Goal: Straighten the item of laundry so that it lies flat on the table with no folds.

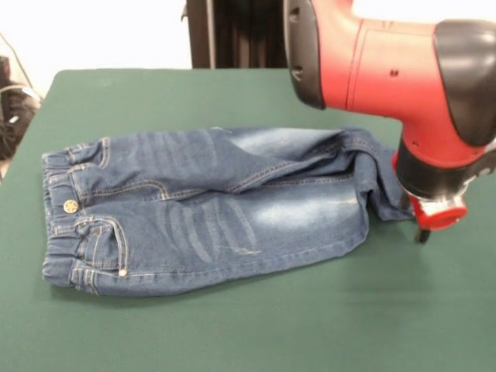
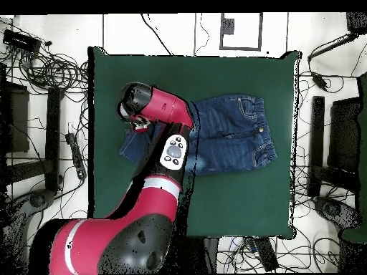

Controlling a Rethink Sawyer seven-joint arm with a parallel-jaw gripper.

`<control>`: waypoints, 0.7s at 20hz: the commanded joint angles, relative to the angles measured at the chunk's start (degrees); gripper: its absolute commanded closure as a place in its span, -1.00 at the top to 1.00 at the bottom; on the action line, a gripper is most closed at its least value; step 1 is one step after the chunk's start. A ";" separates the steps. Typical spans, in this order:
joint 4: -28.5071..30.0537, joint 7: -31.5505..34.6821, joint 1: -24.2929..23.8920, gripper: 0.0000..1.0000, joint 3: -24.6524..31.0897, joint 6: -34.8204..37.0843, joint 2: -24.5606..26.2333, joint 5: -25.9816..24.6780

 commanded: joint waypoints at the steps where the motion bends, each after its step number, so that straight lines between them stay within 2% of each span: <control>1: 5.11 14.95 -1.83 1.00 5.66 -2.49 4.59 2.41; 8: 7.67 13.58 -0.32 1.00 3.57 -4.45 2.28 1.27; 10: 9.97 12.49 0.77 1.00 2.56 -7.94 0.52 0.34; 14: 17.12 6.64 1.41 1.00 5.07 -19.64 -4.23 -0.11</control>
